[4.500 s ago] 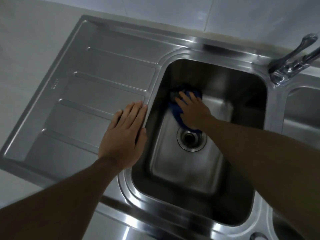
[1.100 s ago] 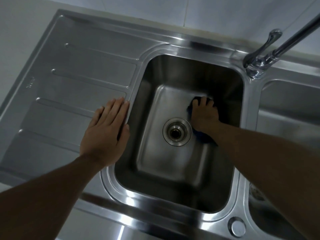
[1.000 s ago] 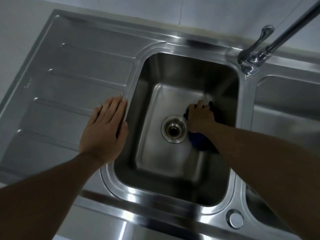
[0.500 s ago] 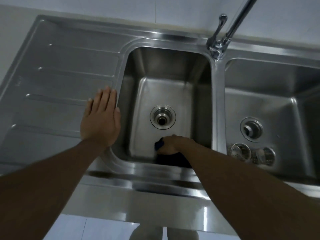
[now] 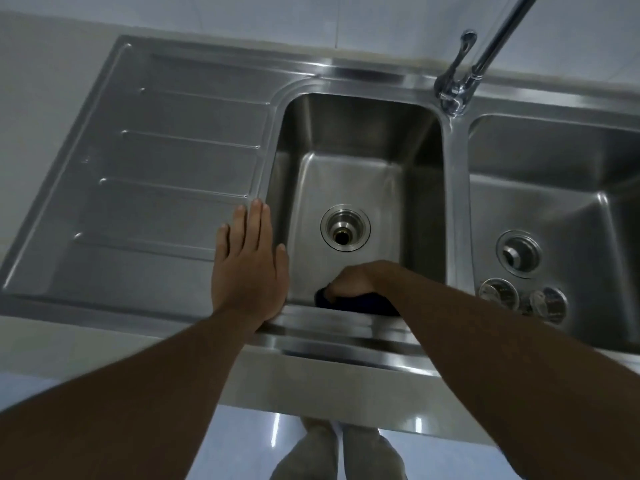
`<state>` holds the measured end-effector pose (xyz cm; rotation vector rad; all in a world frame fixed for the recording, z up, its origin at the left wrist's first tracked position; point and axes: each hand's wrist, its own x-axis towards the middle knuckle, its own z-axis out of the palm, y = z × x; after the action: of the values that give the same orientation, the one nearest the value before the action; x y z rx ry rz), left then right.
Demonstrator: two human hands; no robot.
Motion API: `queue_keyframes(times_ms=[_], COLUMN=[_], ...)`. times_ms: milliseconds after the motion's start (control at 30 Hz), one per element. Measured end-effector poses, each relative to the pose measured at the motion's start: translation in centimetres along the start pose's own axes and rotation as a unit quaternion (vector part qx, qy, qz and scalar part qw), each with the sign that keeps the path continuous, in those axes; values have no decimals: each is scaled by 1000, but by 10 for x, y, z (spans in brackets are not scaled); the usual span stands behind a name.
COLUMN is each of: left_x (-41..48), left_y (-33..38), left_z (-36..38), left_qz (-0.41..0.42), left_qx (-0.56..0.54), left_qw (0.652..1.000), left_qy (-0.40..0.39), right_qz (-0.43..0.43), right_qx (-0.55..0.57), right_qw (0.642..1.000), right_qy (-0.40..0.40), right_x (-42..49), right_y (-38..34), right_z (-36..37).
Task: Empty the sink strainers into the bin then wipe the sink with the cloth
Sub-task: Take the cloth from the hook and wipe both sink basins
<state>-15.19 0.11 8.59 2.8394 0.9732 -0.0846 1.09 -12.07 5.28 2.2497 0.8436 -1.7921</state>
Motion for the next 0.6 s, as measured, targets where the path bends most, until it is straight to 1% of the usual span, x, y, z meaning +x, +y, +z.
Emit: queue_keyframes(times_ms=[67,100,133,233,300,333,400,467,500,533,600], left_x=[0,0,1,2,2,3,2,2,2,2,2], left_y=[0,0,-1,-1,-1,-1,-1,-1,0,0,-1], left_z=[1,1,2,4,4,4,3,2,1,1,1], left_qz=[3,4,4,3,4,4,4,5,5,5,5], left_qx=[-1,-2,0,18,24,25,24,17,14,14,17], left_qw=[1000,1000,1000,1000,1000,1000,1000,1000,1000,1000,1000], left_qy=[2,2,4,8,6,6,6,5,5,4,2], right_qz=[-33,-42,-39,-19,-25,-36,-69,-95,-93,-84,-45], right_qx=[96,118,113,-12,-25,6,126,187,181,151,53], right_qw=[994,991,992,999,999,999,988,976,978,984,998], right_qy=[-28,-37,-37,-23,-32,-36,-48,-50,-46,-36,3], right_x=[0,0,2,9,11,8,4,0,-2,-3,-7], right_y=[0,2,5,9,0,-8,-21,-27,-25,-21,-5], right_z=[-5,-4,-2,4,5,3,1,0,0,0,1])
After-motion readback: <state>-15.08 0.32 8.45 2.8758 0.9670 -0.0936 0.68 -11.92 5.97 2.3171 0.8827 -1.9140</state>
